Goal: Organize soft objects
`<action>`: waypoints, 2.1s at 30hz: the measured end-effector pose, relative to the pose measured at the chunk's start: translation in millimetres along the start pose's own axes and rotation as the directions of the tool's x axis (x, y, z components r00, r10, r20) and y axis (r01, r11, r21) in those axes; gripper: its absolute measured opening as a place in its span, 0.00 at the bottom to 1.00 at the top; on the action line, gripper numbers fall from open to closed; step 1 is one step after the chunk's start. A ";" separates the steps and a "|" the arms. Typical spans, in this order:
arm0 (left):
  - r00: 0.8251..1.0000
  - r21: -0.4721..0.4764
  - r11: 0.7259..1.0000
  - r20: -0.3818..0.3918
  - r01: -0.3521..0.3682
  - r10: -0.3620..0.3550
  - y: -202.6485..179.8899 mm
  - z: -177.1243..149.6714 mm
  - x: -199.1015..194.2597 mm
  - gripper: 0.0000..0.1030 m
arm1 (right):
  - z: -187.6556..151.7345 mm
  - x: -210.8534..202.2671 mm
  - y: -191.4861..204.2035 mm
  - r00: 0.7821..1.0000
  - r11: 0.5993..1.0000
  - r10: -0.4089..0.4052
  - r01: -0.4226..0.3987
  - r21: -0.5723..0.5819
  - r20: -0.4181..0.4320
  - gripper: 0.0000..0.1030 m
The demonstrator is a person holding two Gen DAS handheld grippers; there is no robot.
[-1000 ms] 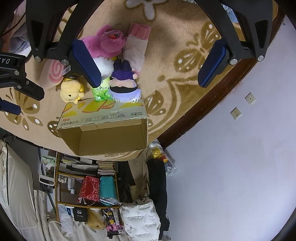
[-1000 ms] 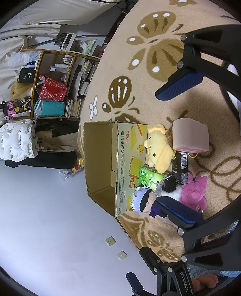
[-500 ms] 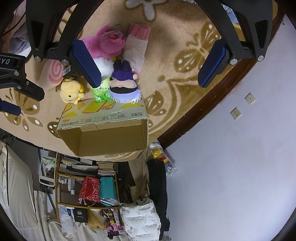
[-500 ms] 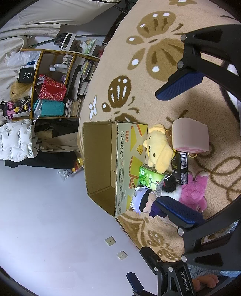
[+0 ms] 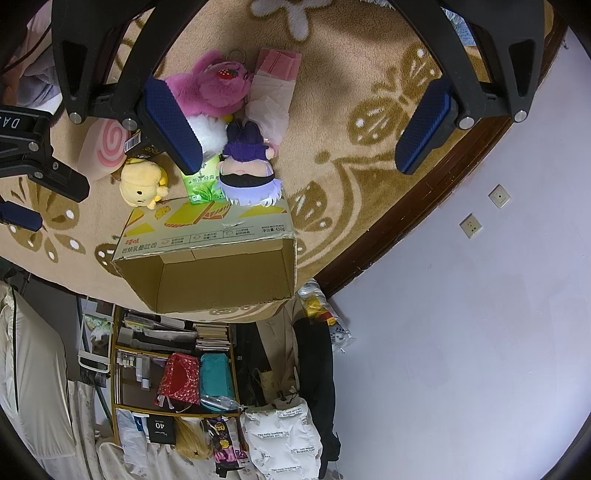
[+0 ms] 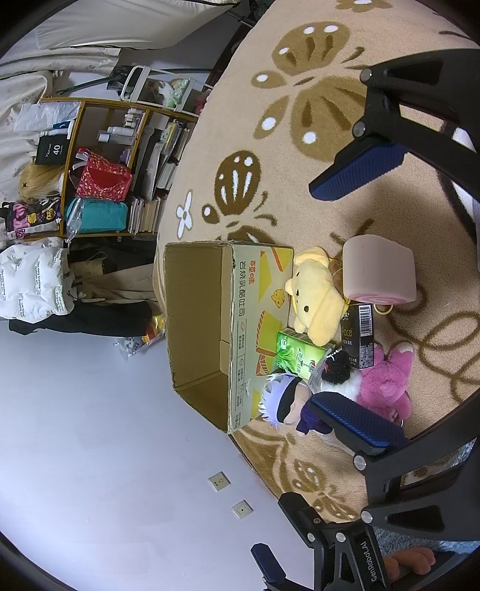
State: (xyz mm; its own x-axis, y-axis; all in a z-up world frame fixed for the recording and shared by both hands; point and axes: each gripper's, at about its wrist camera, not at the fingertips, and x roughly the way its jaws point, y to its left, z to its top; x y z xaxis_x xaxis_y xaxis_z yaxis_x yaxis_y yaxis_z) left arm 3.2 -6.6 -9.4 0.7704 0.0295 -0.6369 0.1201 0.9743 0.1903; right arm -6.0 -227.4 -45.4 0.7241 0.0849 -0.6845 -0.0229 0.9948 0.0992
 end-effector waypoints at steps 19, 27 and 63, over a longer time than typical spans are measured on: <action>1.000 0.000 1.000 -0.001 0.000 0.000 -0.1 0.5 -0.4 1.00 | -0.2 1.1 0.2 1.000 1.000 0.000 0.000 0.000 -0.005 1.00; 1.000 0.000 1.000 -0.002 0.001 -0.001 -0.2 1.0 -0.4 1.00 | -0.7 2.1 0.5 1.000 1.000 0.001 -0.001 0.000 -0.006 1.00; 0.956 -0.008 0.988 -0.251 0.152 -0.149 -28.4 16.5 103.2 1.00 | 1.9 66.8 -28.3 0.977 0.987 0.046 -0.013 0.159 -0.210 1.00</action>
State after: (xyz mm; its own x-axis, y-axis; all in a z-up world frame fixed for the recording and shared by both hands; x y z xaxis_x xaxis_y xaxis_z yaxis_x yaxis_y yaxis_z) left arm 89.7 -34.9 -68.2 0.5616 -0.0610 -0.8251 0.2309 0.9692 0.0856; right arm 44.3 -250.0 -92.6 0.5610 0.1408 -0.8158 0.0777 0.9721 0.2212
